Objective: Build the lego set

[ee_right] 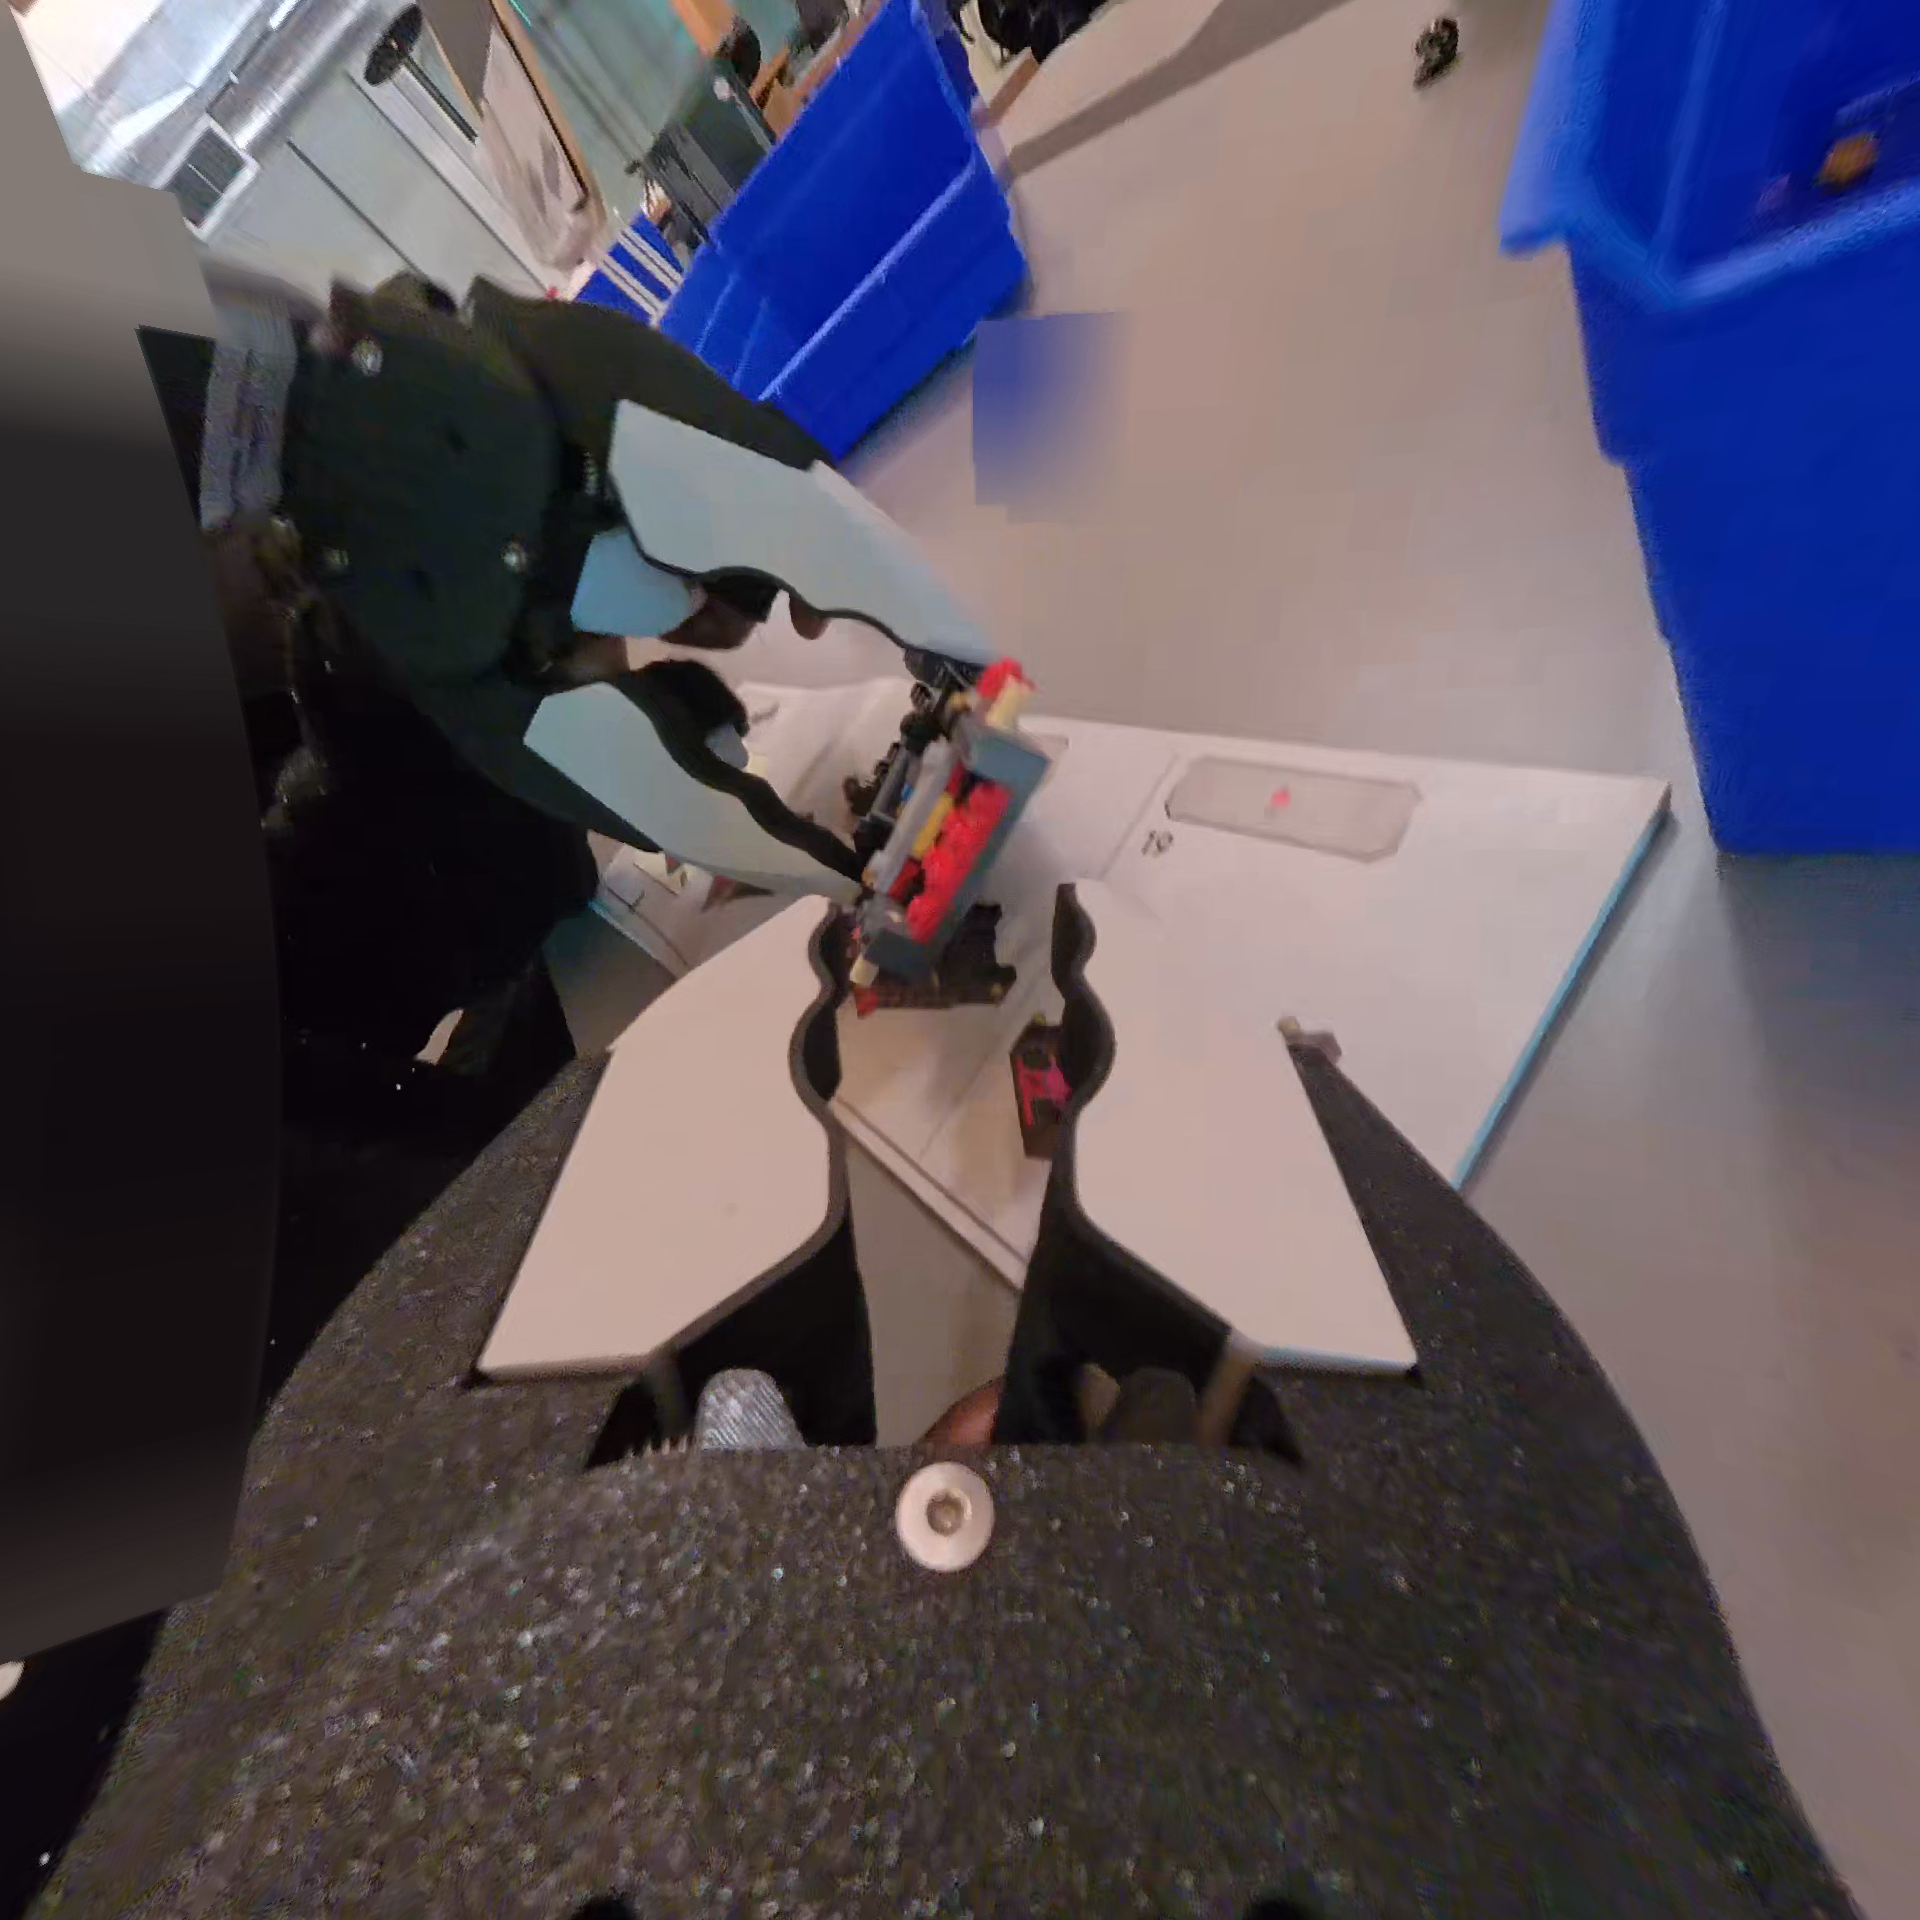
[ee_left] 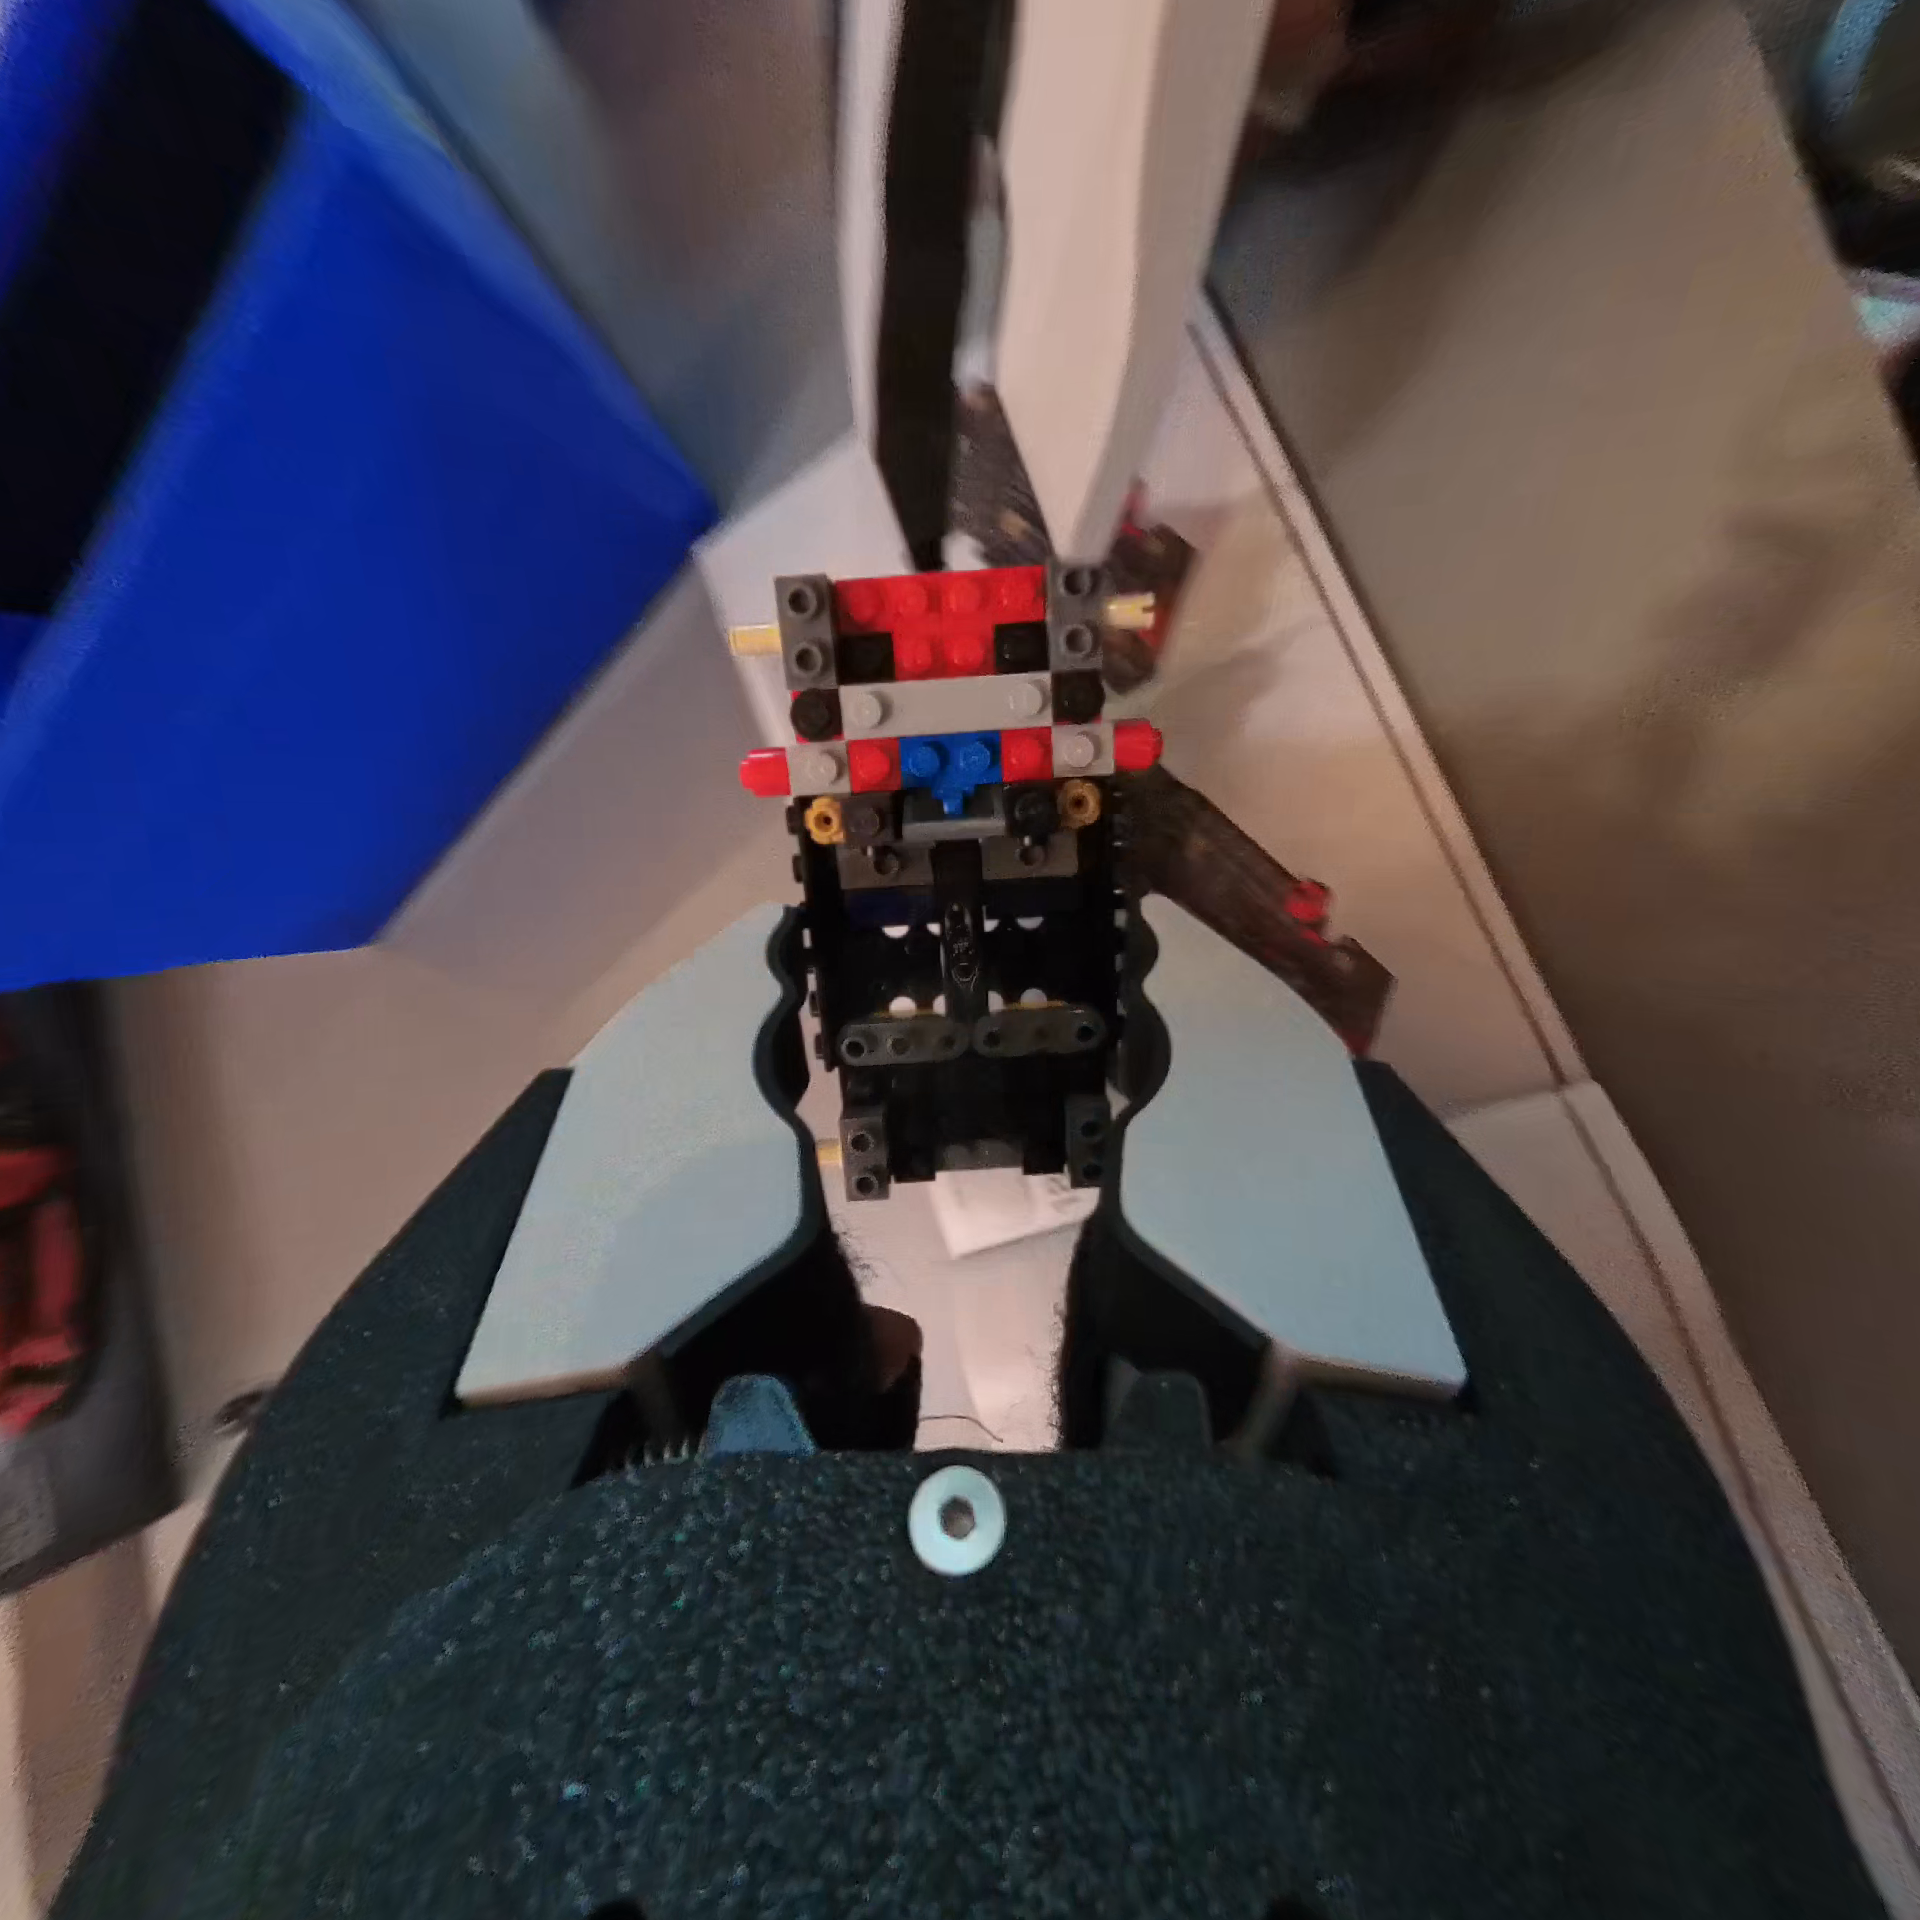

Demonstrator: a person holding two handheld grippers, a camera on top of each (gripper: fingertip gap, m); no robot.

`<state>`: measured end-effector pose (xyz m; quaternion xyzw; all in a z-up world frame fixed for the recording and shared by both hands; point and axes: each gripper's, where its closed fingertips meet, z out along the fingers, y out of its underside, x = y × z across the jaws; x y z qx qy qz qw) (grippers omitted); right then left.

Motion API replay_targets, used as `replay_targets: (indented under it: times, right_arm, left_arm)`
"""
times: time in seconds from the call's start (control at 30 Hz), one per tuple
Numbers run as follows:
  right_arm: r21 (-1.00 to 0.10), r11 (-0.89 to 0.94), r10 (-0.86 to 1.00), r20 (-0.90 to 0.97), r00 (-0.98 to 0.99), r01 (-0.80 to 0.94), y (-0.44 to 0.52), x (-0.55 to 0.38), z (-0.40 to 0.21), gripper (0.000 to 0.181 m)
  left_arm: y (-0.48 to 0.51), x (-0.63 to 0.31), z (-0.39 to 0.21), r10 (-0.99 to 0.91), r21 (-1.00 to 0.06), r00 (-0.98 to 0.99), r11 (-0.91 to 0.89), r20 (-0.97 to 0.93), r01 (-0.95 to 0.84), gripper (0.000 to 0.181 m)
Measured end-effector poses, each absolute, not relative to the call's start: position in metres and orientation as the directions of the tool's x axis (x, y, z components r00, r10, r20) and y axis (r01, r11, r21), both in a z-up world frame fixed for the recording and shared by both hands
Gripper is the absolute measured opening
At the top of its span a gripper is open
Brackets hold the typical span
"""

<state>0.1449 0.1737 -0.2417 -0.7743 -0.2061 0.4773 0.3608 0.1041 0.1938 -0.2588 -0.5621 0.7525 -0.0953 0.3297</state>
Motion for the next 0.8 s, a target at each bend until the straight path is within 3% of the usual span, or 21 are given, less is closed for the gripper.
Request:
replay_targets:
  times: [0.2,0.4,0.53,0.63,0.73,0.8]
  right_arm:
    - [-0.849,-0.527,0.772,-0.492,0.402,-0.028,0.182,0.125,-0.201,0.025]
    - [-0.891,-0.447,0.836,-0.385,0.392,0.078,0.180,0.114,-0.186,0.023]
    - [-0.947,-0.261,0.890,-0.161,0.426,0.187,0.178,0.115,-0.183,0.016]
    - [-0.963,-0.069,0.931,0.031,0.363,0.260,0.167,0.115,-0.168,0.015]
    - [-0.944,0.062,0.936,0.167,0.308,0.326,0.160,0.114,-0.161,0.015]
    - [-0.921,0.154,0.936,0.252,0.246,0.359,0.154,0.111,-0.160,0.015]
  left_arm:
    - [0.206,0.107,-0.211,-0.666,-0.514,0.044,0.529,-0.744,-0.676,0.058]
    - [0.201,0.105,-0.197,-0.556,-0.464,0.091,0.579,-0.826,-0.670,0.058]
    - [0.193,0.099,-0.194,-0.529,-0.410,0.029,0.621,-0.848,-0.668,0.060]
    - [0.181,0.086,-0.181,-0.685,-0.581,0.065,0.558,-0.725,-0.593,0.069]
    - [0.155,0.088,-0.155,-0.876,-0.824,0.061,0.425,-0.479,-0.374,0.060]
    - [0.153,0.091,-0.143,-0.890,-0.862,0.087,0.404,-0.448,-0.306,0.053]
